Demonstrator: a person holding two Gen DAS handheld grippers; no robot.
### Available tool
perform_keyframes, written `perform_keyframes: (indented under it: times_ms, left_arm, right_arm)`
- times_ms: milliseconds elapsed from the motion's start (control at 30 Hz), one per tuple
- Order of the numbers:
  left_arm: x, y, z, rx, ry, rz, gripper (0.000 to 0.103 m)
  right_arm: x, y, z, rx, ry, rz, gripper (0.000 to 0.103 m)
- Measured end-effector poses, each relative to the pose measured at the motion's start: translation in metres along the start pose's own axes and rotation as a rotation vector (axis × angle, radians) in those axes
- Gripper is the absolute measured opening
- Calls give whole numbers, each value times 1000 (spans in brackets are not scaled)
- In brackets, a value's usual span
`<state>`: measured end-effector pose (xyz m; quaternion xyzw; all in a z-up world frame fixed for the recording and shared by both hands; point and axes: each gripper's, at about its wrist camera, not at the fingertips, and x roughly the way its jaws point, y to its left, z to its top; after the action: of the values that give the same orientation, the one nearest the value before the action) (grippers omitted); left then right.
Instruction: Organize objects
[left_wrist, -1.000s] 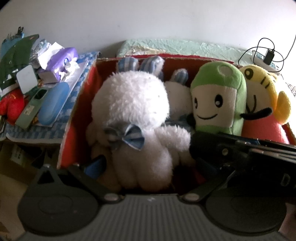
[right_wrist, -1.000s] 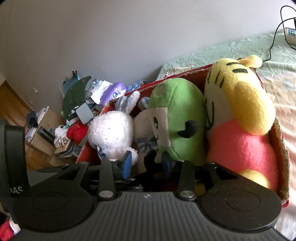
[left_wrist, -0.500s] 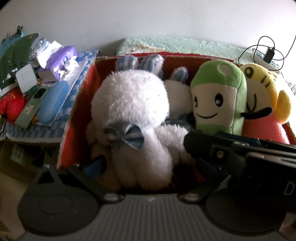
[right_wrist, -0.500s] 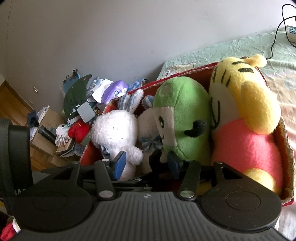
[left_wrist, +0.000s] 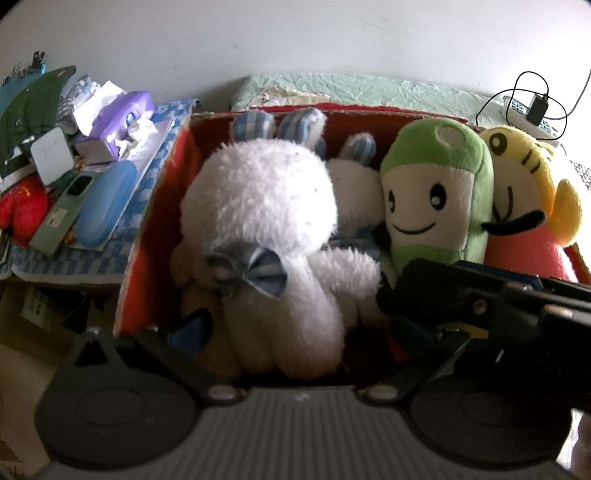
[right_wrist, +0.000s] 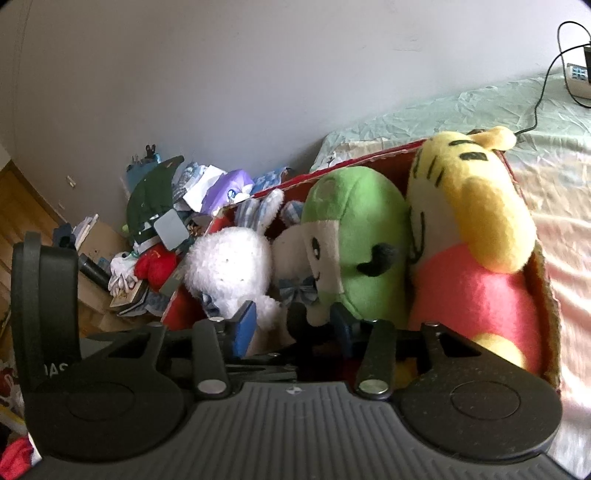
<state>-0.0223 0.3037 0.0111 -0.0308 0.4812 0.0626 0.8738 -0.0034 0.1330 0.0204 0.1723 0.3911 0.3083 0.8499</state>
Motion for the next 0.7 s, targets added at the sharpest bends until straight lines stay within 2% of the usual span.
perform_keyframes:
  times_ms: [367, 700]
  left_arm:
    - [1, -1, -1, 2, -2, 0, 103]
    - [1, -1, 0, 2, 2, -1, 103]
  right_arm:
    - [3, 2, -3, 7, -27, -67, 31]
    - [3, 3, -3, 12, -29, -88, 28]
